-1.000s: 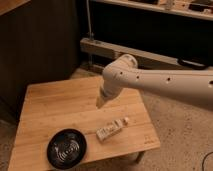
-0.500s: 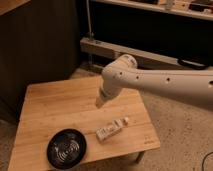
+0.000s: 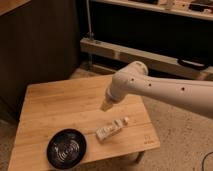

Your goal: Place the bottle in the ceramic bowl

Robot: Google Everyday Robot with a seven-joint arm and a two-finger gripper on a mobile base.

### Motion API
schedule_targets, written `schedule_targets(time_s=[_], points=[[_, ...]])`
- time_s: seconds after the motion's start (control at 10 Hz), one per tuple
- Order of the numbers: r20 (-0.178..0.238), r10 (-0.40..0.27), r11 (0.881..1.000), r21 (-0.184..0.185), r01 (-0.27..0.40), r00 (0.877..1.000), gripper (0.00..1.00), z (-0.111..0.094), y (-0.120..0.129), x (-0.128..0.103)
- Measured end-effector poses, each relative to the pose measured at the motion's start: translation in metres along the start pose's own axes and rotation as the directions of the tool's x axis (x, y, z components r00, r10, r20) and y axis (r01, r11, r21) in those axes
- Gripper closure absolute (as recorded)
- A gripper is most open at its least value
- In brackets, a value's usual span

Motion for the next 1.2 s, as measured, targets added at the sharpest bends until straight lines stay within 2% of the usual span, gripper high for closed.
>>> schedule_targets(time_s=[0.1, 0.2, 0.4, 0.5, 0.7, 0.8, 0.9, 1.0, 1.1, 1.2], points=[[0.030, -0.108, 0.994, -0.029, 0.109, 0.994, 0.35, 0.000, -0.001, 0.002], [0.065, -0.207, 0.977, -0.047, 0.210, 0.976, 0.35, -0.001, -0.003, 0.007], [0.131, -0.351, 0.931, -0.055, 0.360, 0.927, 0.35, -0.006, -0.006, 0.016], [0.162, -0.411, 0.905, -0.050, 0.423, 0.897, 0.35, -0.007, -0.007, 0.019], [0.195, -0.473, 0.872, -0.035, 0.488, 0.859, 0.35, -0.011, -0.010, 0.025], [0.197, -0.485, 0.865, -0.036, 0.500, 0.852, 0.35, -0.011, -0.010, 0.025], [0.170, -0.474, 0.871, -0.052, 0.488, 0.864, 0.35, -0.008, -0.008, 0.021], [0.106, -0.470, 0.872, -0.095, 0.480, 0.876, 0.35, -0.002, -0.005, 0.018], [0.056, -0.494, 0.857, -0.139, 0.496, 0.868, 0.35, 0.006, -0.002, 0.017], [0.016, -0.548, 0.820, -0.188, 0.540, 0.837, 0.35, 0.016, 0.003, 0.021]])
